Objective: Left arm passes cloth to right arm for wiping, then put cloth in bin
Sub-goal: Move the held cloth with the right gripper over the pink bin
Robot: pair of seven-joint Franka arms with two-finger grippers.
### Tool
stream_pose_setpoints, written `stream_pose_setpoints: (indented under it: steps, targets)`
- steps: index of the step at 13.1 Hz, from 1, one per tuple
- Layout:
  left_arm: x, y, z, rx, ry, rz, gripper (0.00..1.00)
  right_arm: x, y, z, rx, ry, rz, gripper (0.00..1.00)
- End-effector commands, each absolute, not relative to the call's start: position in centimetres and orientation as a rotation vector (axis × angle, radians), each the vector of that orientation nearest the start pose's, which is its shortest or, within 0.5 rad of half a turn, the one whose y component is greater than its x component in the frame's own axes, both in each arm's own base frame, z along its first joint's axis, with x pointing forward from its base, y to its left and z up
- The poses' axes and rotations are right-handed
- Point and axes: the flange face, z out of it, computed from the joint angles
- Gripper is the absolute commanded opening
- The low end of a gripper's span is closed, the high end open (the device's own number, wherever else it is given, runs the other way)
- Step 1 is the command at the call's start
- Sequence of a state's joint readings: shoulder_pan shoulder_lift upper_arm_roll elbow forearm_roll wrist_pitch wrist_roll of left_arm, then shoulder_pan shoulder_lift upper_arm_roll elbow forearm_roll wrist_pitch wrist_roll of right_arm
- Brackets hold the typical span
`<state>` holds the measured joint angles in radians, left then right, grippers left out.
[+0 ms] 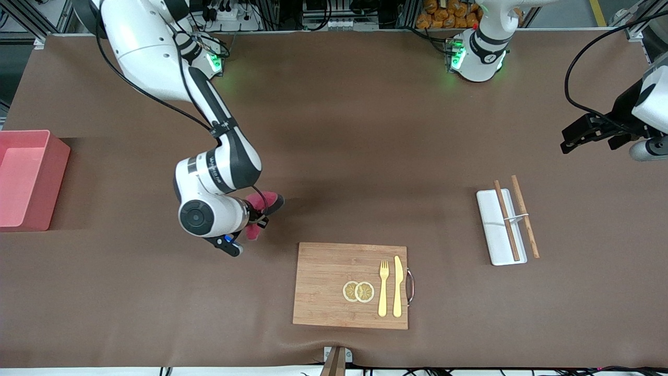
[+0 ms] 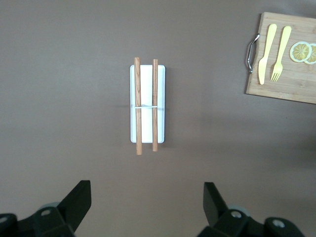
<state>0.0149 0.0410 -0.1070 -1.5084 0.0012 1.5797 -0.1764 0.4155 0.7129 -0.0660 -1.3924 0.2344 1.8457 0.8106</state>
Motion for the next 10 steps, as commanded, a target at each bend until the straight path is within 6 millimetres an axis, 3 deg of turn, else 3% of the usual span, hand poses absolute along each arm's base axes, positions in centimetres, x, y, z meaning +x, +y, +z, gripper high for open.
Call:
stream_pose_setpoints:
  steps: [1, 3, 6, 7, 10]
  targets:
    - [56.2, -5.3, 63.4, -3.151, -0.109, -0.049, 1.00, 66.4, 20.7, 30.4, -2.946, 0.755, 0.488, 0.00]
    - [56.2, -5.4, 63.5, -3.153, -0.109, -0.054, 1.00, 67.6, 14.6, 32.3, -2.956, 0.587, 0.465, 0.00]
    - [56.2, -5.2, 63.5, -3.152, -0.126, -0.056, 1.00, 68.3, 5.9, 34.0, -3.156, 0.370, 0.422, 0.00]
    - [56.2, -5.1, 63.5, -3.152, -0.128, -0.056, 1.00, 68.4, 1.5, 34.8, -3.177, 0.298, 0.425, 0.00]
    - [56.2, -4.9, 63.5, -3.147, -0.138, -0.054, 1.00, 67.5, -8.8, 37.0, -3.137, 0.024, 0.417, 0.00]
